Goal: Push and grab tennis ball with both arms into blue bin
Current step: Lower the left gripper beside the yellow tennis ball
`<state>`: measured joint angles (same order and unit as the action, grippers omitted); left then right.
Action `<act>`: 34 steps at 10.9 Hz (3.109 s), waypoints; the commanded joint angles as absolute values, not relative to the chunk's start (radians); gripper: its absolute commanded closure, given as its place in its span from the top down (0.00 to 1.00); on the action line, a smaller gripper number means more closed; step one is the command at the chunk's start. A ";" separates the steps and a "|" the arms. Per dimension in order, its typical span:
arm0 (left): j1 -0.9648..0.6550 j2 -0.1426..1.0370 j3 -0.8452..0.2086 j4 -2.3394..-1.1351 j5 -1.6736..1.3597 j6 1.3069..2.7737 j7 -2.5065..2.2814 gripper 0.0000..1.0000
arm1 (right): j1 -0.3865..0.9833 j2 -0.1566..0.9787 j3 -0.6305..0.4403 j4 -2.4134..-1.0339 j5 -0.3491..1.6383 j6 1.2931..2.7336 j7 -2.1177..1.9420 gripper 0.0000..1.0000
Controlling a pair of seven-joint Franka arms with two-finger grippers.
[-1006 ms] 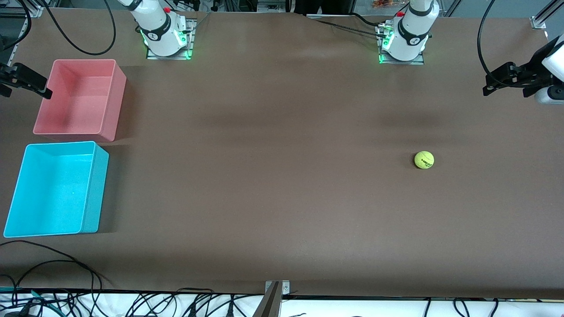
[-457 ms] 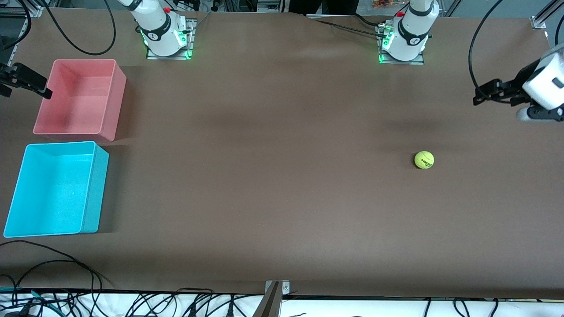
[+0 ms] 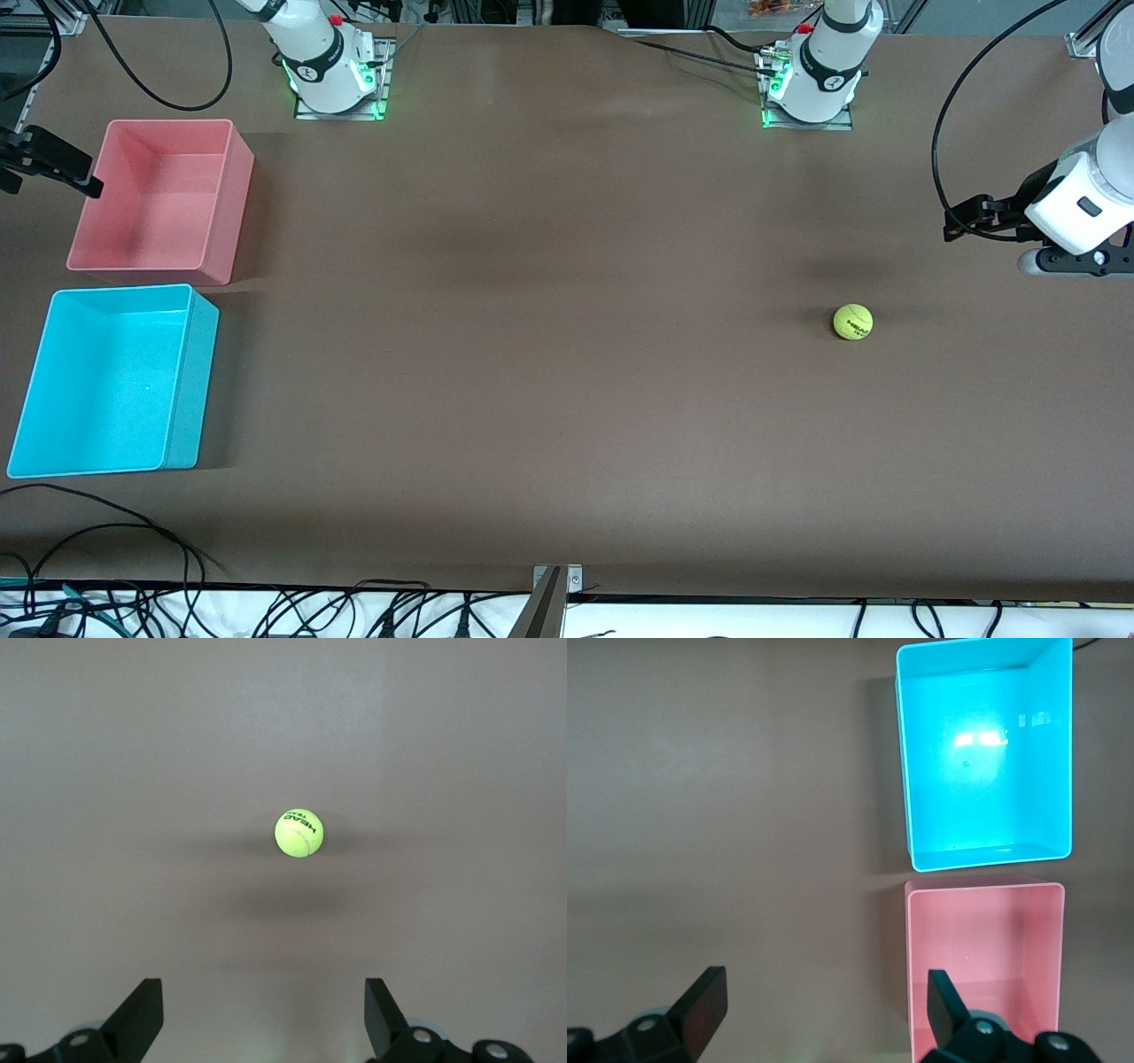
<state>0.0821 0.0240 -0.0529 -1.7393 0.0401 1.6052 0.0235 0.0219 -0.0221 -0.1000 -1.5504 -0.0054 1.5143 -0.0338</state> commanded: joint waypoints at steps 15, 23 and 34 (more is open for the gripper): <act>0.097 0.077 -0.058 -2.134 0.031 2.190 0.045 0.99 | 0.021 -0.032 -0.132 -1.523 0.011 1.456 -0.040 1.00; 0.097 0.141 -0.058 -2.226 0.037 2.269 0.163 0.00 | 0.021 -0.026 -0.133 -1.525 0.032 1.468 -0.043 1.00; 0.181 0.242 -0.057 -2.224 0.043 2.408 1.171 0.00 | 0.020 -0.029 -0.138 -1.525 0.034 1.460 -0.041 1.00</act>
